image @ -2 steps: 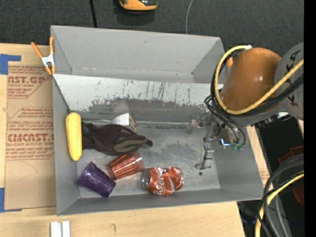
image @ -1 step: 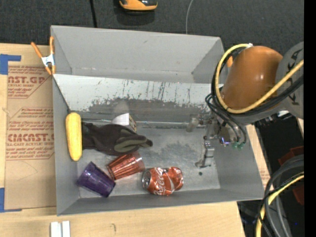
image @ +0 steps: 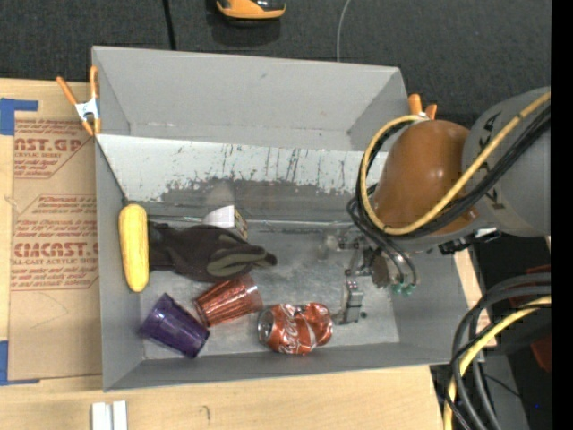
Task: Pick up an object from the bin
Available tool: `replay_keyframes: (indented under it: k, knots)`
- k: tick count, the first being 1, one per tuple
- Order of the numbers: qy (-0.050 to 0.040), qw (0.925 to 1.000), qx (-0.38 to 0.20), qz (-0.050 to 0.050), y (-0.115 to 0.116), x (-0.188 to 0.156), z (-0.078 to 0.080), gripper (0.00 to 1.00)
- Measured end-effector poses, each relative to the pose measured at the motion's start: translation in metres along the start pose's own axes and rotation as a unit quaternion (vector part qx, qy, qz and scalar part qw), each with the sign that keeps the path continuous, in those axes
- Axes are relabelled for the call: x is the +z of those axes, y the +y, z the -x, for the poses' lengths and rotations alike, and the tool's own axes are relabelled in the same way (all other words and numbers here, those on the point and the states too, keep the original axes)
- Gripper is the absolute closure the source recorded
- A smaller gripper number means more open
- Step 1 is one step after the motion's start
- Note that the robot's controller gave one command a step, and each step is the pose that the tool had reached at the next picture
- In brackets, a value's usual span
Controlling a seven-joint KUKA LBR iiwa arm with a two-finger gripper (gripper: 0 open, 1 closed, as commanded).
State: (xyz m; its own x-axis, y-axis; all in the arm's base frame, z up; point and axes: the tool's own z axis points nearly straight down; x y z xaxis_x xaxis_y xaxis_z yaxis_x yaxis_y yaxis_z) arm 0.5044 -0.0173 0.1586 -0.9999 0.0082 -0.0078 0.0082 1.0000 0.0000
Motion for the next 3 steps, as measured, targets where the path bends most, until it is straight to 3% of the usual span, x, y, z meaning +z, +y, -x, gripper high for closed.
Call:
replay_keyframes:
  k: [1,2,3]
  knots:
    - [0.0020,0.9981,-0.062,0.000,0.007,0.064,-0.006,0.00]
    - [0.0045,0.9997,0.024,0.000,0.040,0.087,-0.011,1.00]
    - [0.0045,0.9997,0.024,0.000,0.040,0.087,-0.011,1.00]
